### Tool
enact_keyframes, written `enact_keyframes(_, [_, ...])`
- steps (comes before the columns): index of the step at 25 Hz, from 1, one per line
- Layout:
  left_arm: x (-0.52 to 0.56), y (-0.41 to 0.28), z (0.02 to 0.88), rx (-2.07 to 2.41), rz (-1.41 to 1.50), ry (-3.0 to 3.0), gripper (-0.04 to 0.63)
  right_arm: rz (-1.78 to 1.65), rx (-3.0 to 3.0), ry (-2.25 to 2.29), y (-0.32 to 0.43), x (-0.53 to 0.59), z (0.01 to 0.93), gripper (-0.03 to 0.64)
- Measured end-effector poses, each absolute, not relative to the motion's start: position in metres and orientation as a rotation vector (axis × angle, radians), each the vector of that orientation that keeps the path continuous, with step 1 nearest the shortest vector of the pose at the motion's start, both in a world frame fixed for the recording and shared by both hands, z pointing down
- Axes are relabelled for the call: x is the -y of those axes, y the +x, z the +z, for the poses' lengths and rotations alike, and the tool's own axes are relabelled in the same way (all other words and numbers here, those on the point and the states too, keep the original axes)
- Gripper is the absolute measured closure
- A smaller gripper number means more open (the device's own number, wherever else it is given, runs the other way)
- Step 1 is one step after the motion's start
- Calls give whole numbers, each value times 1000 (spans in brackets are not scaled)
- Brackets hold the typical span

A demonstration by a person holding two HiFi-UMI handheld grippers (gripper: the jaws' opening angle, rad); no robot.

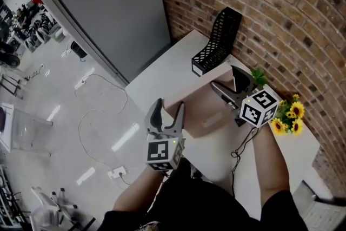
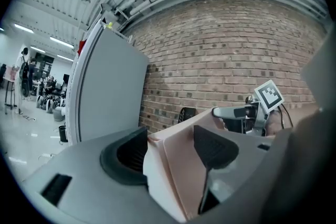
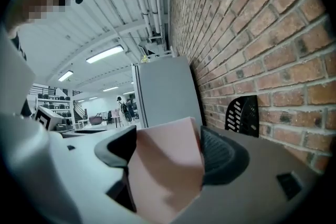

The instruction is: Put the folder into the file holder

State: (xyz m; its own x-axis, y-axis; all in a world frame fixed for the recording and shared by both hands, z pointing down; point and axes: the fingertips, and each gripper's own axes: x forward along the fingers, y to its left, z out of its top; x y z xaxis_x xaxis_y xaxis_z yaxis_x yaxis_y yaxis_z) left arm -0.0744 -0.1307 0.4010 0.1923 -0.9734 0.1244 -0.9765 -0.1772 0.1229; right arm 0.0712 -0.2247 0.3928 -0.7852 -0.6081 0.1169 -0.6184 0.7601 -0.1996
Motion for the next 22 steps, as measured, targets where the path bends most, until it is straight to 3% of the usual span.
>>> enact_keyframes(22, [91, -12, 389, 1748, 27, 2529, 334, 672, 2911, 1062, 136, 191, 402, 196])
